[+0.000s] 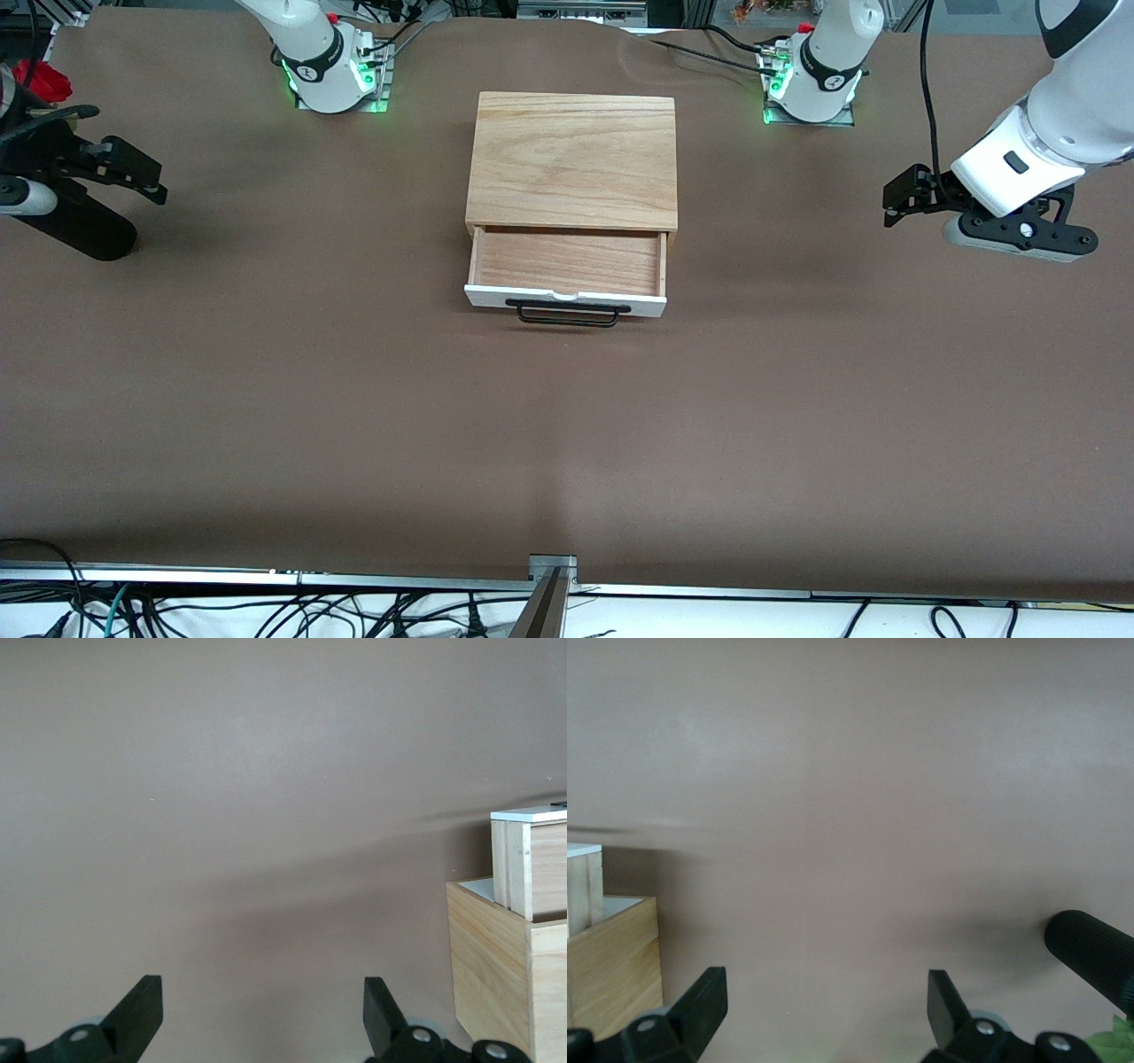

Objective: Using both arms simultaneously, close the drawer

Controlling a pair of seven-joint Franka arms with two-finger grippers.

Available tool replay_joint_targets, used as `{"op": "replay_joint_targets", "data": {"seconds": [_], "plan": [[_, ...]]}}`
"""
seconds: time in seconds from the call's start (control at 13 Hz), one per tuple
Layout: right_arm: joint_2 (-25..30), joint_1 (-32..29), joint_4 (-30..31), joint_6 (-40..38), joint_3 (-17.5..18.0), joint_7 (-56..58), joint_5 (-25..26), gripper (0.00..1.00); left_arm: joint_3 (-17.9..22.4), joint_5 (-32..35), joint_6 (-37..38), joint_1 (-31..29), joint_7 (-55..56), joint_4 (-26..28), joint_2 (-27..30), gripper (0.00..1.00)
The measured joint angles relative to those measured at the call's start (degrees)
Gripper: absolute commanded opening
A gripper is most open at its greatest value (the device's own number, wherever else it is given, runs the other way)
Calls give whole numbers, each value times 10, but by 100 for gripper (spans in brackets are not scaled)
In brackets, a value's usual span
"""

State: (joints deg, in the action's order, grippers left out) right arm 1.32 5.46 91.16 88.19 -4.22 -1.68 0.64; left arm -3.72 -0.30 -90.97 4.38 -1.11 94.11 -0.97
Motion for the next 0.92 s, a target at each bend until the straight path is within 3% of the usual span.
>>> {"op": "replay_joint_targets", "data": {"seconds": [0.92], "plan": [[-1, 7, -2, -23, 0, 3, -1, 100, 0, 0, 0, 0, 0, 0, 0, 100]]}}
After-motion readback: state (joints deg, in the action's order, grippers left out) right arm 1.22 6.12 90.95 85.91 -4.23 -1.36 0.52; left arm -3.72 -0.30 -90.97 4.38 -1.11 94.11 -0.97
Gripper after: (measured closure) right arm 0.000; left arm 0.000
